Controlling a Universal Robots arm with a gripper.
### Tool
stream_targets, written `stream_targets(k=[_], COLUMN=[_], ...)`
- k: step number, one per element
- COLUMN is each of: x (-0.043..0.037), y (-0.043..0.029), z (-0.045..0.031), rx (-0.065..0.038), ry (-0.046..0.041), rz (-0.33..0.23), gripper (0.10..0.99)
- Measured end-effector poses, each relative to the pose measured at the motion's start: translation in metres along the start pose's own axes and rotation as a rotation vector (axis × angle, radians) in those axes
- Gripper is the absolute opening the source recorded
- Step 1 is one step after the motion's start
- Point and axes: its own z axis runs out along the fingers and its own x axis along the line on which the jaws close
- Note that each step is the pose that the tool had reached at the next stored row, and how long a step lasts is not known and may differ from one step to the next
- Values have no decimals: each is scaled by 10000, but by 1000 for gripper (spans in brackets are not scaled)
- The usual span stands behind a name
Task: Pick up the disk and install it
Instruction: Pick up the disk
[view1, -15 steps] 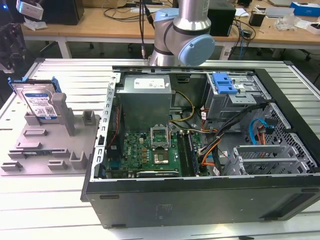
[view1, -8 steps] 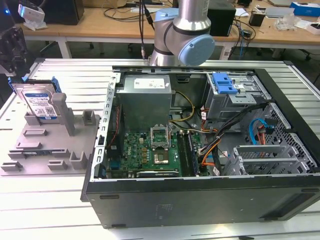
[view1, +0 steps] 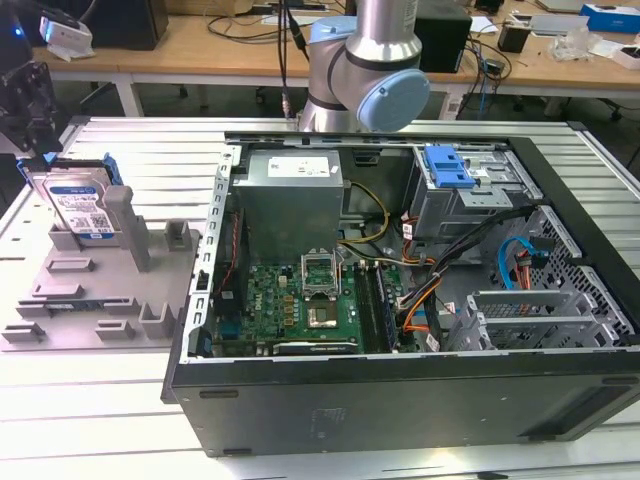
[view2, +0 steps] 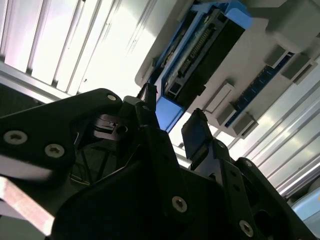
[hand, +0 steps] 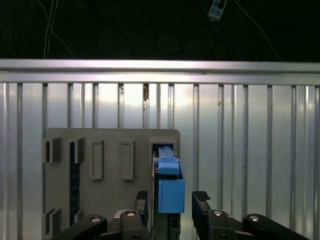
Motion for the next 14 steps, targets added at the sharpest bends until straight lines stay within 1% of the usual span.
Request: stream_targets(k=[6, 12, 14], x=[0, 0, 0], y=[-1, 7, 7], z=[49, 135, 152], rx=[0, -1, -1], ry=[-6, -5, -5], rz=[-1, -1, -1], gripper=[482, 482, 482])
